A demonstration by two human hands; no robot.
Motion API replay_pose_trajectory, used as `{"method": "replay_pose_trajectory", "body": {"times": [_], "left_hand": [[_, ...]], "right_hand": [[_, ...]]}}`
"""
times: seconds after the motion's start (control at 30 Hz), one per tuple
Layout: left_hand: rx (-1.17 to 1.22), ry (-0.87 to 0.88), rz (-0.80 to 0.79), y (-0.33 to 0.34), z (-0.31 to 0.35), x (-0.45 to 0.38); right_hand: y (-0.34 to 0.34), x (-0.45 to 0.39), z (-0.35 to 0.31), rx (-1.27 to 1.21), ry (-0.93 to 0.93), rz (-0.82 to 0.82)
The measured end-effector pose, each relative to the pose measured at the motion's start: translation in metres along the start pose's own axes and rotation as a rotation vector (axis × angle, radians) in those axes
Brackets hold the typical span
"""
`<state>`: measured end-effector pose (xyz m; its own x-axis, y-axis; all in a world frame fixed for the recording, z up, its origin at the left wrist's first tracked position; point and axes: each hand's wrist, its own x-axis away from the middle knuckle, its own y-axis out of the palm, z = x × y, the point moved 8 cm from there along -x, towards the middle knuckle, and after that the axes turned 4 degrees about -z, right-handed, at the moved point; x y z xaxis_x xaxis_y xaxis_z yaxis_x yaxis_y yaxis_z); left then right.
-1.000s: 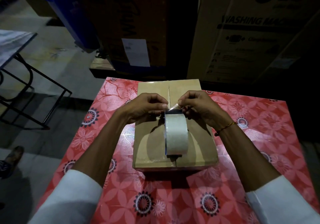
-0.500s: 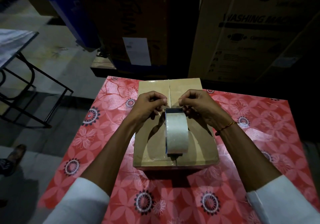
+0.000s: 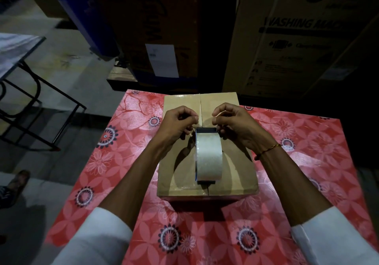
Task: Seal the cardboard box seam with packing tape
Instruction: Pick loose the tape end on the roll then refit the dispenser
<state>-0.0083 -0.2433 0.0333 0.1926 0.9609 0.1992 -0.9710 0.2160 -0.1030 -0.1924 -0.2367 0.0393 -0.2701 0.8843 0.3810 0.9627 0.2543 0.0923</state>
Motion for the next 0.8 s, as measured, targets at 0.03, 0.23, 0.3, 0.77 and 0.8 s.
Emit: {"method": "replay_pose_trajectory", "body": {"times": [0.03, 0.23, 0.3, 0.77, 0.8], "left_hand": [[-0.002, 0.014, -0.003, 0.001, 0.001, 0.0], [-0.012, 0.047, -0.021, 0.005, 0.005, 0.004], [-0.027, 0.056, -0.023, 0.005, 0.005, 0.004], [-0.046, 0.056, -0.046, 0.007, 0.006, 0.003], [-0.045, 0.053, -0.046, 0.007, 0.006, 0.002]], "right_hand": [[0.0, 0.0, 0.001, -0.003, -0.003, -0.009], [-0.001, -0.001, 0.003, -0.023, -0.008, -0.001], [-0.001, -0.002, 0.004, -0.02, -0.009, -0.006], [-0.005, -0.01, 0.008, -0.034, 0.015, -0.119], [-0.006, -0.012, 0.008, -0.037, 0.023, -0.13]]}}
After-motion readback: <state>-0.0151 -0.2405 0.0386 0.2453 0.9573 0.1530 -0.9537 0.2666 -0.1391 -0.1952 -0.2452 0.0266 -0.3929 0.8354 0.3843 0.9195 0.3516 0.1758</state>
